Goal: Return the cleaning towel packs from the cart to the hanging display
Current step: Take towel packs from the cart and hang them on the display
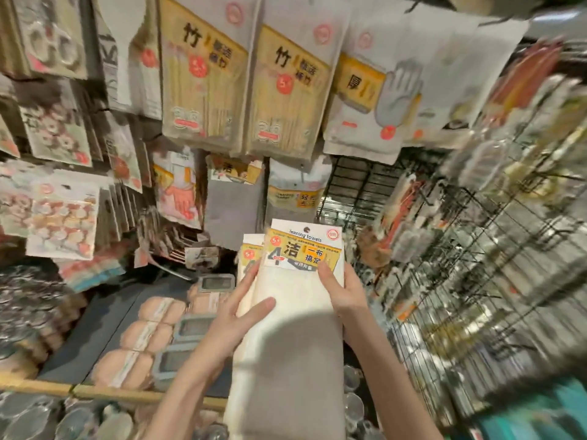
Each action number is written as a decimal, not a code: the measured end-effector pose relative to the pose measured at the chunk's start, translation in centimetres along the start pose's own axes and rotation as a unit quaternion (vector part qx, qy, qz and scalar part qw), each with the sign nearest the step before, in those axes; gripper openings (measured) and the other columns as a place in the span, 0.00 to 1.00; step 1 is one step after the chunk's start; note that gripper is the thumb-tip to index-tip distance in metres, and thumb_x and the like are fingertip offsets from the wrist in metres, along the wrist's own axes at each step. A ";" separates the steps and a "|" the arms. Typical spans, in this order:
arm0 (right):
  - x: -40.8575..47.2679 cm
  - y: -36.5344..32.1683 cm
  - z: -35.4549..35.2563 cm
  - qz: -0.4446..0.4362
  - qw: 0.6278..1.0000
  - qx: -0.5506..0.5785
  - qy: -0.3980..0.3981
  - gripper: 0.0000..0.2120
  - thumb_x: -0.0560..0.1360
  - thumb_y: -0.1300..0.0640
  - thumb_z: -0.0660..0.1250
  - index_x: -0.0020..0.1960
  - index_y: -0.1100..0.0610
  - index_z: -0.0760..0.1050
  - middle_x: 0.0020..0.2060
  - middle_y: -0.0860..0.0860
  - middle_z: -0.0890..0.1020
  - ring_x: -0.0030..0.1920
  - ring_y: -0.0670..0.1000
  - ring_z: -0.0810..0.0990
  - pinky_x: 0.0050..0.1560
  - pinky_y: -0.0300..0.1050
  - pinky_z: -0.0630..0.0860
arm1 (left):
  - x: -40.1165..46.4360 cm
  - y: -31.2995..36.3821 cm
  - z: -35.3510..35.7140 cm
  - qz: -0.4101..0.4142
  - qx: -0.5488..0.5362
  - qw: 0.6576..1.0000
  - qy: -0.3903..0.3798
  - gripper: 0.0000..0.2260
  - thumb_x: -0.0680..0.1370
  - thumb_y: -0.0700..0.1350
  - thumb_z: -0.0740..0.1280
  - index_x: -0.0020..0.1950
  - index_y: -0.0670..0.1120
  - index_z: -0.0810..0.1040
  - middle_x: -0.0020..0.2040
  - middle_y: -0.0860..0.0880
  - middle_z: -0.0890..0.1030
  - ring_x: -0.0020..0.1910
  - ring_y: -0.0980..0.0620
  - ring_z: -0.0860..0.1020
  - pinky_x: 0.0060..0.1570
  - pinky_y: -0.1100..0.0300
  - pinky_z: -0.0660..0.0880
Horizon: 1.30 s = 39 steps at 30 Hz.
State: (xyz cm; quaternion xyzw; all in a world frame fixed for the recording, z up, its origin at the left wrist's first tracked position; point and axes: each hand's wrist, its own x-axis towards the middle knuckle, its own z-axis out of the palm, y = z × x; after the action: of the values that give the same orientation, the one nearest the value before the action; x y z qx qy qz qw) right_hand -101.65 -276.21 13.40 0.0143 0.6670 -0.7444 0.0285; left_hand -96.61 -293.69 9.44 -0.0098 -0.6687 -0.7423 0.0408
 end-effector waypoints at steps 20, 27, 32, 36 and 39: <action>2.2 2.1 -6.5 -0.025 0.990 -0.086 0.113 0.28 0.73 0.65 0.68 0.67 0.48 0.63 0.46 0.51 0.84 0.46 0.48 0.82 0.48 0.50 0.79 | 2.4 -4.1 5.2 -0.041 0.005 0.999 0.026 0.30 0.65 0.52 0.74 0.65 0.69 0.70 0.67 0.64 0.70 0.68 0.63 0.67 0.70 0.58 0.63; 4.6 3.1 -9.3 -0.036 0.994 -0.096 -0.036 0.22 0.75 0.62 0.66 0.61 0.39 0.73 0.61 0.40 0.76 0.60 0.40 0.75 0.48 0.28 0.74 | 3.8 -4.8 5.4 -0.047 0.009 0.998 0.051 0.31 0.68 0.47 0.76 0.65 0.70 0.71 0.66 0.66 0.71 0.67 0.64 0.68 0.71 0.51 0.64; 7.1 5.3 -9.4 -0.060 0.995 -0.075 -0.005 0.21 0.72 0.68 0.69 0.57 0.46 0.75 0.56 0.42 0.77 0.48 0.32 0.78 0.41 0.27 0.74 | 5.0 -5.2 5.1 -0.019 0.055 0.994 0.093 0.27 0.71 0.48 0.73 0.60 0.75 0.69 0.57 0.79 0.70 0.60 0.81 0.63 0.57 0.76 0.65; 9.2 7.6 -11.0 -0.035 0.998 -0.059 0.012 0.22 0.72 0.68 0.69 0.55 0.43 0.75 0.61 0.48 0.76 0.57 0.47 0.77 0.45 0.32 0.76 | 6.0 -5.1 3.4 -0.023 0.086 0.985 0.145 0.28 0.72 0.49 0.74 0.62 0.75 0.68 0.57 0.78 0.67 0.59 0.80 0.65 0.62 0.64 0.63; 10.7 9.1 -11.9 -0.020 0.997 -0.074 0.010 0.23 0.72 0.70 0.68 0.53 0.43 0.75 0.60 0.46 0.75 0.59 0.48 0.75 0.46 0.30 0.76 | 6.8 -4.9 1.8 -0.013 0.135 0.979 0.154 0.30 0.72 0.46 0.73 0.63 0.75 0.68 0.59 0.74 0.68 0.61 0.75 0.66 0.64 0.58 0.63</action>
State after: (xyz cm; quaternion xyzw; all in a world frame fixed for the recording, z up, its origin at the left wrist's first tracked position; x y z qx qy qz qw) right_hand -111.97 -265.64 2.39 0.0063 0.7210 -0.6929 0.0080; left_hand -103.82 -291.73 5.28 0.1194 -0.7487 -0.6381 0.1345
